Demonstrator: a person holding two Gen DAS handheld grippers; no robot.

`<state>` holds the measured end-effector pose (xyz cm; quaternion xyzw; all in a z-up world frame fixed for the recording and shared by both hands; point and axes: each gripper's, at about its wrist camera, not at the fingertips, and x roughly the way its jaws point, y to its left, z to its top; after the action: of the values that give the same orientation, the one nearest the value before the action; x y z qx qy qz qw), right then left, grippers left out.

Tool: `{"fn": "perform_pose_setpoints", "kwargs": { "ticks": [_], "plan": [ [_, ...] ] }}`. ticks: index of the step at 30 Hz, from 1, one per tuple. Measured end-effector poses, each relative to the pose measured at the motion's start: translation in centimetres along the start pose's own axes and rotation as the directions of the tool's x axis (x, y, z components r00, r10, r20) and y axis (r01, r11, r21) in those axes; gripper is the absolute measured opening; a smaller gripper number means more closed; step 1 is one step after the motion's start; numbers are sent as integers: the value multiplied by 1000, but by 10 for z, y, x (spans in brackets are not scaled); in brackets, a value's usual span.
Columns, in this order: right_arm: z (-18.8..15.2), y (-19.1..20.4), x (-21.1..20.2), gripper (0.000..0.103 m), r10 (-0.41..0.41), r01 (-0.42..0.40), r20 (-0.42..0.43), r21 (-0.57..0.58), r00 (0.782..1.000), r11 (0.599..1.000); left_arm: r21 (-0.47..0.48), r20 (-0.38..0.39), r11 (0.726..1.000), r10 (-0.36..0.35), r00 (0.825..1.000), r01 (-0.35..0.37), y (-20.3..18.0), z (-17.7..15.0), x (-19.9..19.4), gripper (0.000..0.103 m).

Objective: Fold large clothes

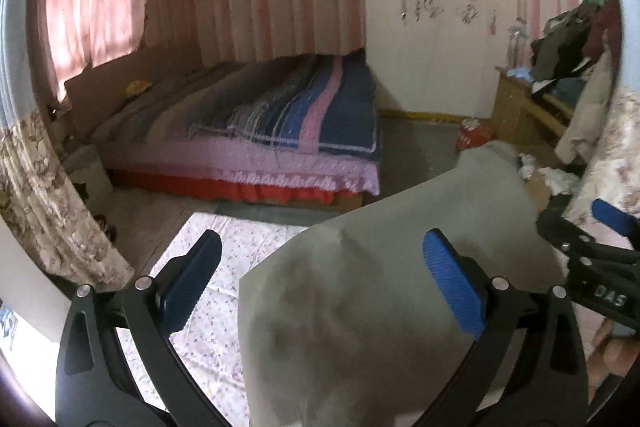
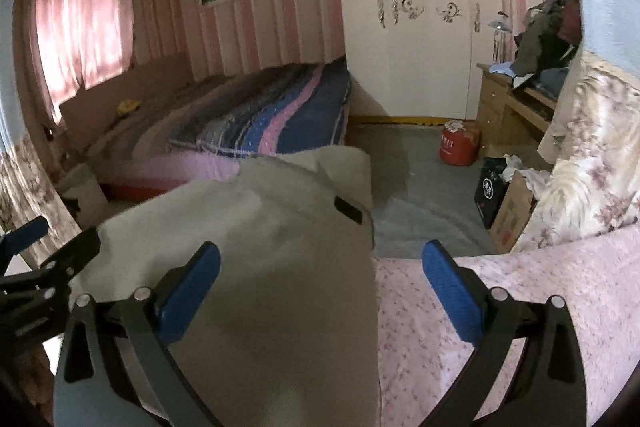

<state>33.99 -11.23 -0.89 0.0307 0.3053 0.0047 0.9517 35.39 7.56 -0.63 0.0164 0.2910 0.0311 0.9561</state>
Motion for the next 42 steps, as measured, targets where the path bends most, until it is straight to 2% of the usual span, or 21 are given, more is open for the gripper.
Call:
{"fn": "perform_pose_setpoints", "kwargs": {
  "ticks": [2, 4, 5, 7, 9, 14, 16, 18, 20, 22, 24, 29, 33, 36, 37, 38, 42],
  "plan": [
    [0, -3, 17, 101, -2, 2, -40, 11, 999, 1000, -10, -50, 1000, 7, 999, -7, 1, -3, 23, 100],
    [0, -11, 39, 101, 28, -22, -117, 51, 993, 998, -5, -97, 1000, 28, 995, -29, 1, -10, 43, 100],
    [-2, -13, 52, 101, 46, -35, -178, 70, 983, 997, -5, -128, 999, 41, 991, -42, 0, -12, 53, 100],
    [-7, -16, 68, 100, 48, -33, -225, 70, 973, 997, -22, -203, 999, 31, 979, -36, 2, -21, 73, 100],
    [-17, -11, 80, 100, 15, -13, -241, 9, 970, 1000, -33, -234, 999, 30, 972, -39, 7, -25, 82, 100],
    [-20, -14, 91, 100, 18, -13, -271, 21, 962, 1000, 15, -258, 998, 66, 964, -64, 2, -25, 94, 100],
    [-18, -23, 80, 100, 63, -51, -240, 59, 969, 997, 3, -261, 999, 40, 964, -41, 5, -25, 93, 100],
    [-17, -33, 59, 100, 85, -76, -213, 50, 973, 996, -4, -269, 1000, -4, 963, 3, 10, -26, 83, 100],
    [-24, -44, 21, 101, 132, -133, -183, 7, 974, 991, 32, -231, 998, -43, 972, 52, 13, -28, 55, 100],
    [-38, -54, -9, 101, 164, -167, -166, -1, 972, 986, 76, -155, 996, -25, 988, 37, 20, -34, 19, 100],
    [-59, -65, -35, 101, 189, -189, -178, 20, 966, 982, 81, -128, 996, -27, 991, 38, 27, -46, -6, 100],
    [-102, -59, -54, 101, 283, -258, -228, 133, 932, 957, 114, -94, 993, 33, 995, -22, 23, -84, -37, 100],
    [-117, -41, -51, 101, 272, -238, -216, 169, 938, 956, 119, -71, 992, 60, 996, -52, 16, -97, -42, 100],
    [-126, -36, -39, 100, 285, -248, -238, 174, 929, 953, 65, -77, 998, 32, 997, -27, 22, -100, -38, 100],
    [-127, -39, -35, 90, 302, -265, -246, 174, 921, 949, 40, -84, 999, 20, 996, -17, 24, -102, -34, 100],
    [-128, -42, -35, 87, 326, -290, -248, 169, 912, 942, 22, -89, 1000, 11, 996, -10, 27, -103, -30, 100],
    [-123, -40, -46, 42, 296, -278, -217, 110, 930, 954, -5, -96, 1000, -6, 995, 6, 30, -104, -26, 100]
  ]
}}
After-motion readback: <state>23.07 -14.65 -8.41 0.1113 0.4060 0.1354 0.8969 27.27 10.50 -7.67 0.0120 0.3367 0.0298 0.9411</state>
